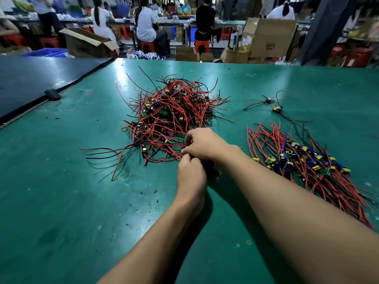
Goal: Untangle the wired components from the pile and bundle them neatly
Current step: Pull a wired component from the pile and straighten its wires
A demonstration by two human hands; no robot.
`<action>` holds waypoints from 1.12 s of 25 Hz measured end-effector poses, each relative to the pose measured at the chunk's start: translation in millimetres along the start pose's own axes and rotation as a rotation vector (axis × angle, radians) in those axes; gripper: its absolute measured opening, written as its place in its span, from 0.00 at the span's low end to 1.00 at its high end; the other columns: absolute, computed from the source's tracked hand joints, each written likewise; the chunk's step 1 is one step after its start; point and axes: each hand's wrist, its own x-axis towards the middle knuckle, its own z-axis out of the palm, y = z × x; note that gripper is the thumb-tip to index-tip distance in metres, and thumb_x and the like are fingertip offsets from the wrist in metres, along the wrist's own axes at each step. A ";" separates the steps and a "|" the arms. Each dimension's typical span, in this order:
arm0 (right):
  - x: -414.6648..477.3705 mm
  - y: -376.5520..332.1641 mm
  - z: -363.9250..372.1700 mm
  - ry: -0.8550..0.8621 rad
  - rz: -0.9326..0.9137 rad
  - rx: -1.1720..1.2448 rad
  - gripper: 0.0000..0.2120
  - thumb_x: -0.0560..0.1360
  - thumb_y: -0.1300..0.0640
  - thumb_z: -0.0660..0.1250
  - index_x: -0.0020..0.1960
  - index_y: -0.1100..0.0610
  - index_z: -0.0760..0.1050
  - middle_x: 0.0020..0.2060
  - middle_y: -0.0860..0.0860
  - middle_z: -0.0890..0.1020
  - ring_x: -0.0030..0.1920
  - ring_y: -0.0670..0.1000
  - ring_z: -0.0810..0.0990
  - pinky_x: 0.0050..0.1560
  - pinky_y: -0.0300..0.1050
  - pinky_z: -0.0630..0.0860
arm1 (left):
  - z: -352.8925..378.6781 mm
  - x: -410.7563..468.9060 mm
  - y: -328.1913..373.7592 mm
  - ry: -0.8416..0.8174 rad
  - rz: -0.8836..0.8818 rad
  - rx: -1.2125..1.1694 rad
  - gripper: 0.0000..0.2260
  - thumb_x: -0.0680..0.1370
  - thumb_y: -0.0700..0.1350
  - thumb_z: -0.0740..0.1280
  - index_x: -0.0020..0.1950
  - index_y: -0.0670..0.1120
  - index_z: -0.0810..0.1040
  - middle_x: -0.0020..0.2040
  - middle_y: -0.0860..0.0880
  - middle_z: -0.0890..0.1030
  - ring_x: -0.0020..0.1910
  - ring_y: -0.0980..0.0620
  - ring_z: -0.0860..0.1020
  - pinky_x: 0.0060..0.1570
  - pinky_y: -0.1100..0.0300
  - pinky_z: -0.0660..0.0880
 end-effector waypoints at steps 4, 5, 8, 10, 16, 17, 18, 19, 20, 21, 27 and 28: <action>-22.2 27.8 -19.2 -0.026 0.124 0.054 0.05 0.73 0.54 0.71 0.40 0.47 0.77 0.44 0.51 0.82 0.49 0.53 0.80 0.48 0.40 0.74 | 3.3 -20.4 -1.0 -0.159 0.156 0.391 0.09 0.75 0.35 0.58 0.36 0.43 0.73 0.25 0.40 0.78 0.20 0.46 0.75 0.21 0.64 0.67; -29.5 34.1 -24.1 -0.047 0.142 0.063 0.04 0.73 0.55 0.71 0.41 0.46 0.79 0.41 0.49 0.80 0.47 0.51 0.78 0.46 0.38 0.71 | 3.8 -24.8 -0.9 -0.178 0.193 0.436 0.10 0.75 0.36 0.59 0.35 0.44 0.73 0.26 0.41 0.79 0.20 0.46 0.76 0.21 0.64 0.68; -52.2 49.2 -30.8 -0.039 0.158 0.116 0.03 0.73 0.52 0.74 0.47 0.47 0.83 0.40 0.47 0.79 0.44 0.48 0.76 0.44 0.35 0.68 | 2.5 -28.1 -0.3 -0.115 0.330 0.574 0.07 0.75 0.38 0.65 0.37 0.45 0.77 0.27 0.45 0.80 0.25 0.49 0.78 0.26 0.62 0.72; -64.5 57.6 -27.7 0.062 0.149 0.261 0.06 0.73 0.50 0.76 0.48 0.49 0.84 0.42 0.49 0.83 0.41 0.47 0.79 0.40 0.34 0.71 | 1.2 -23.0 1.3 -0.041 0.328 0.604 0.05 0.75 0.39 0.67 0.39 0.45 0.79 0.31 0.46 0.82 0.31 0.47 0.81 0.35 0.57 0.77; -69.2 69.6 -14.1 0.237 0.153 0.302 0.09 0.75 0.58 0.73 0.55 0.52 0.83 0.47 0.52 0.84 0.48 0.50 0.81 0.41 0.29 0.67 | 3.8 -19.4 1.7 -0.018 0.212 0.365 0.08 0.76 0.33 0.64 0.44 0.47 0.76 0.37 0.45 0.83 0.34 0.48 0.83 0.37 0.50 0.82; -67.2 69.1 -12.7 0.207 0.152 0.246 0.13 0.75 0.58 0.72 0.59 0.51 0.82 0.52 0.54 0.83 0.53 0.52 0.80 0.49 0.32 0.69 | 3.0 -18.6 1.5 0.002 0.227 0.377 0.09 0.75 0.34 0.64 0.45 0.48 0.76 0.37 0.47 0.82 0.33 0.50 0.83 0.37 0.51 0.82; -65.5 67.8 -11.5 0.180 0.150 0.196 0.16 0.76 0.58 0.71 0.63 0.51 0.80 0.56 0.55 0.81 0.57 0.54 0.79 0.56 0.36 0.71 | 2.4 -18.5 2.0 0.011 0.236 0.386 0.09 0.75 0.34 0.64 0.46 0.49 0.75 0.38 0.48 0.81 0.32 0.51 0.83 0.36 0.51 0.82; -64.4 66.6 -10.1 0.171 0.139 0.163 0.17 0.76 0.57 0.70 0.64 0.51 0.79 0.58 0.56 0.79 0.60 0.56 0.78 0.62 0.42 0.72 | 1.9 -18.4 2.1 0.006 0.239 0.390 0.10 0.75 0.34 0.64 0.46 0.49 0.75 0.38 0.50 0.81 0.32 0.51 0.83 0.36 0.52 0.81; -64.3 64.7 -8.6 0.184 0.121 0.156 0.17 0.76 0.58 0.70 0.64 0.50 0.79 0.59 0.56 0.78 0.60 0.56 0.77 0.64 0.47 0.73 | 1.5 -18.8 2.5 -0.009 0.236 0.389 0.10 0.75 0.34 0.63 0.47 0.49 0.75 0.40 0.50 0.81 0.32 0.51 0.83 0.35 0.53 0.81; -65.5 63.0 -6.8 0.215 0.097 0.174 0.18 0.75 0.59 0.69 0.63 0.49 0.79 0.59 0.54 0.77 0.58 0.56 0.78 0.63 0.50 0.74 | 1.3 -19.5 2.8 -0.026 0.231 0.377 0.11 0.76 0.33 0.62 0.48 0.49 0.74 0.41 0.50 0.81 0.32 0.52 0.83 0.33 0.55 0.81; -72.3 56.0 -3.1 0.143 0.034 0.150 0.16 0.71 0.51 0.70 0.58 0.46 0.81 0.52 0.52 0.78 0.55 0.55 0.79 0.59 0.51 0.76 | 0.8 -15.5 -0.3 -0.033 0.204 0.318 0.15 0.73 0.29 0.58 0.50 0.46 0.75 0.45 0.47 0.81 0.30 0.52 0.79 0.31 0.58 0.78; -71.8 56.1 -3.6 0.148 0.046 0.139 0.14 0.71 0.50 0.71 0.56 0.46 0.81 0.51 0.52 0.79 0.54 0.55 0.79 0.57 0.50 0.77 | 0.7 -15.2 -1.1 -0.032 0.202 0.314 0.15 0.73 0.29 0.58 0.49 0.46 0.75 0.45 0.46 0.81 0.30 0.52 0.79 0.31 0.57 0.78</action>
